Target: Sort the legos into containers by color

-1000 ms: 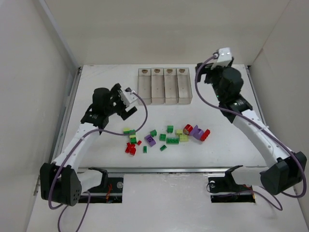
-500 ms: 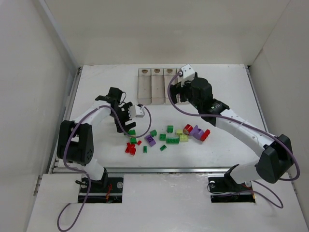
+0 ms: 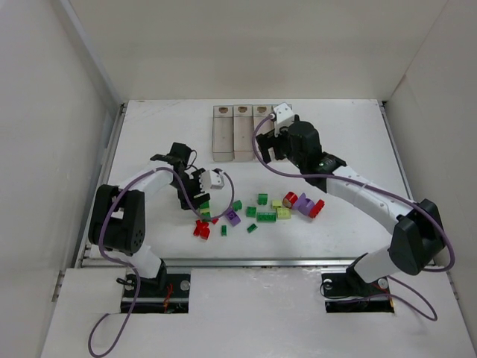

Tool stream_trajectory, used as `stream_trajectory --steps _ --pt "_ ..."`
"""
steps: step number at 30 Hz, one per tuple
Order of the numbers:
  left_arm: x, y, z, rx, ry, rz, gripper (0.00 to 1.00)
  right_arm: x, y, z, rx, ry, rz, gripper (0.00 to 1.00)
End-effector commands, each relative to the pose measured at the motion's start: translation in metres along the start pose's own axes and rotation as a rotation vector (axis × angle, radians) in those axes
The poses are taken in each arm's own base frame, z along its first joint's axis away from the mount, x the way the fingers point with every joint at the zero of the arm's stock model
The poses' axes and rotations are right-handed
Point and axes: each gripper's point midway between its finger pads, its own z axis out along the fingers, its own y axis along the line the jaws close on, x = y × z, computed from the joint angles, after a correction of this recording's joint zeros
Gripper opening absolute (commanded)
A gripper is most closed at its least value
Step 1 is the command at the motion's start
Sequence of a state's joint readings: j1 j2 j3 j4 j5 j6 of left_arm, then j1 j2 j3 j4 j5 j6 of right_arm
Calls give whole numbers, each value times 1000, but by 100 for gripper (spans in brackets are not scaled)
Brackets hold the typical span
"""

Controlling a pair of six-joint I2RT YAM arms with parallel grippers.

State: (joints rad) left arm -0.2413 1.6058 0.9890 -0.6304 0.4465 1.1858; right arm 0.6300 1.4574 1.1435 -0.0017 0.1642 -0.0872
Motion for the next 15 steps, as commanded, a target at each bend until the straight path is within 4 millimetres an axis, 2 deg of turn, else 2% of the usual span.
stream_trajectory --steps 1,4,7,8,11,12,15 --pt "-2 6 -3 -66 -6 1 59 -23 1 1 2 -56 -13 97" --pt "-4 3 -2 -69 -10 -9 48 -20 0 3 2 -47 -36 97" --pt "0 -7 8 -29 -2 -23 40 -20 -2 3 12 -46 -47 97" --pt "-2 -8 9 -25 -2 -15 31 -20 -2 3 12 -46 -47 97" --pt "2 -13 14 -21 -1 -36 18 -20 -3 3 21 -45 -46 97" --pt "2 -14 14 -21 -1 -62 10 -20 -3 3 21 -45 -46 97" --pt "-2 -13 12 -32 -18 -88 0 -23 -4 1 22 -54 -45 97"
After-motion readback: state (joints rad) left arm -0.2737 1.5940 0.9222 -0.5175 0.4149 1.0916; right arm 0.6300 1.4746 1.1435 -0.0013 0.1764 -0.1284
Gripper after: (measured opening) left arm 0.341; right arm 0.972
